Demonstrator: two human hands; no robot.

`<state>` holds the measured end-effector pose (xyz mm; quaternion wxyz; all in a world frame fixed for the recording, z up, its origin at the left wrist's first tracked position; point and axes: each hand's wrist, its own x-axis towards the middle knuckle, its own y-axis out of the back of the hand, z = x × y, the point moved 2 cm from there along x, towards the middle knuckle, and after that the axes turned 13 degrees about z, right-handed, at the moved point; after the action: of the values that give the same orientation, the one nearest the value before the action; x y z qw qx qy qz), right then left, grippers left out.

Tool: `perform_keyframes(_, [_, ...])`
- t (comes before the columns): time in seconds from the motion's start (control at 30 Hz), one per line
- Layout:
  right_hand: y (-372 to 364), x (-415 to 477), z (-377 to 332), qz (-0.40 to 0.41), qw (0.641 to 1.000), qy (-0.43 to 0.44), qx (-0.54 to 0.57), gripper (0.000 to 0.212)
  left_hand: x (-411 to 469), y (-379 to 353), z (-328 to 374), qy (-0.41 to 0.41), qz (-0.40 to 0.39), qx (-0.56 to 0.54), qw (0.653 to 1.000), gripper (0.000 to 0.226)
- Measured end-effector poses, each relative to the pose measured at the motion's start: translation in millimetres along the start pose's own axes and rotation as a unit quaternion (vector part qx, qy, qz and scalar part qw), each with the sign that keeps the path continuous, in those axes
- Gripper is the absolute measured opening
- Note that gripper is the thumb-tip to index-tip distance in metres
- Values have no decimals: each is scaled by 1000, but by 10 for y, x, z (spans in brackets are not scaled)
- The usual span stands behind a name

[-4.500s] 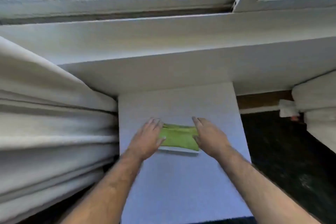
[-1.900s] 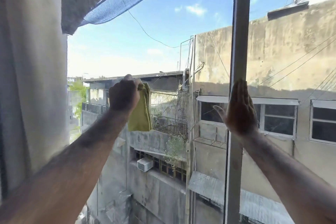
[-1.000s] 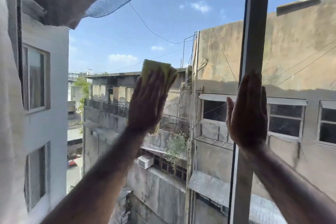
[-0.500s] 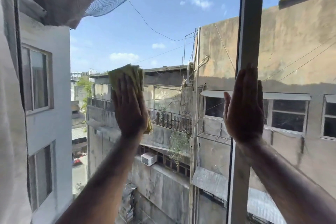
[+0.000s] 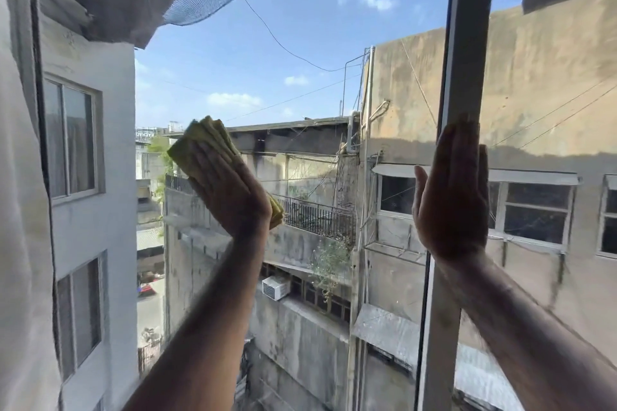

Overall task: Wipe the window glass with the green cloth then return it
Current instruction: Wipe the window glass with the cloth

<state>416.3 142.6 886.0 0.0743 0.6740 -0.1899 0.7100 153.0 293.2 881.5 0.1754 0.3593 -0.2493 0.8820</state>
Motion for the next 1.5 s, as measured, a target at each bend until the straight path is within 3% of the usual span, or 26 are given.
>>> perform_keyframes(0.03, [3, -1, -3, 4, 1000, 1, 0, 63, -53, -36, 119, -41, -15, -5, 999, 60])
perform_keyframes(0.1, [6, -9, -6, 8, 1000, 6, -3, 63, -292, -69, 232, -271, -84, -35, 958, 59])
perform_keyframes(0.2, [6, -8, -4, 4, 1000, 9, -5, 64, -333, 24, -25, -619, -187, -96, 757, 58])
perform_keyframes(0.23, [6, -4, -5, 4, 1000, 8, -4, 64, -209, 50, -151, -642, -188, -94, 737, 57])
perform_keyframes(0.27, [6, -2, -9, 3, 1000, 5, -4, 64, -67, 61, -265, -610, -174, -79, 769, 58])
perform_keyframes(0.3, [6, 0, -12, 2, 1000, 4, -3, 64, 90, 59, -348, -520, -150, -54, 839, 59])
perform_keyframes(0.37, [11, 0, -5, -2, 1000, 1, -3, 65, 322, 44, -360, -237, -85, 12, 968, 60])
perform_keyframes(0.4, [12, 0, -2, -4, 1000, -1, -2, 65, 331, 11, -247, -130, -58, 30, 989, 62])
perform_keyframes(0.47, [14, 6, 10, -10, 1000, -1, 0, 66, 172, -71, 145, -84, -47, 19, 995, 66])
perform_keyframes(0.53, [22, 10, 10, -13, 1000, 1, -4, 66, -166, -123, 473, -262, -87, -29, 961, 65])
perform_keyframes(0.6, [29, 6, 7, -10, 1000, 3, -11, 66, -568, -73, 499, -517, -160, -91, 836, 65])
perform_keyframes(0.67, [28, 9, 0, -10, 1000, 4, -11, 66, -620, 11, 230, -637, -191, -115, 738, 61])
perform_keyframes(0.7, [25, 9, -7, -10, 1000, 4, -9, 67, -552, 55, 73, -632, -188, -108, 744, 58])
perform_keyframes(0.73, [22, 12, -6, -10, 1000, 2, -8, 67, -454, 90, -71, -586, -173, -92, 786, 55])
perform_keyframes(0.83, [10, -2, 1, 0, 1000, -1, -3, 66, -44, 104, -302, -219, -84, 11, 972, 57])
perform_keyframes(0.9, [-1, -4, 7, 11, 1000, 3, -4, 65, 107, 36, -116, -23, -42, 25, 999, 63])
perform_keyframes(0.97, [2, 2, 6, 18, 1000, 2, -3, 64, 73, -36, 184, -50, -47, 6, 998, 70])
perform_keyframes(1.03, [-1, -8, 6, 20, 1000, 2, -4, 64, -166, -85, 345, -265, -99, -30, 959, 71])
perform_keyframes(1.1, [-4, -11, 11, 16, 1000, 6, -7, 64, -435, -6, 226, -515, -161, -82, 838, 68])
perform_keyframes(1.17, [-1, -8, 13, 12, 1000, 6, -9, 63, -400, 89, -159, -639, -185, -92, 741, 64])
perform_keyframes(1.2, [1, -7, 9, 12, 1000, 4, -9, 63, -307, 145, -355, -636, -183, -87, 744, 62])
perform_keyframes(1.23, [2, -6, 6, 13, 1000, 2, -10, 63, -191, 189, -525, -592, -174, -77, 783, 60])
perform_keyframes(1.3, [1, -5, 0, 14, 1000, -1, -10, 64, 70, 204, -720, -402, -139, -27, 905, 59])
perform_keyframes(1.37, [-5, -9, 3, 13, 1000, 1, -10, 65, 258, 113, -579, -194, -90, 32, 976, 62])
perform_keyframes(1.43, [-9, -12, 13, 9, 1000, 4, -14, 65, 319, -16, -182, -98, -51, 35, 993, 66])
perform_keyframes(1.5, [-12, -15, 15, 8, 1000, 7, -15, 66, 231, -129, 199, -137, -47, 15, 989, 67])
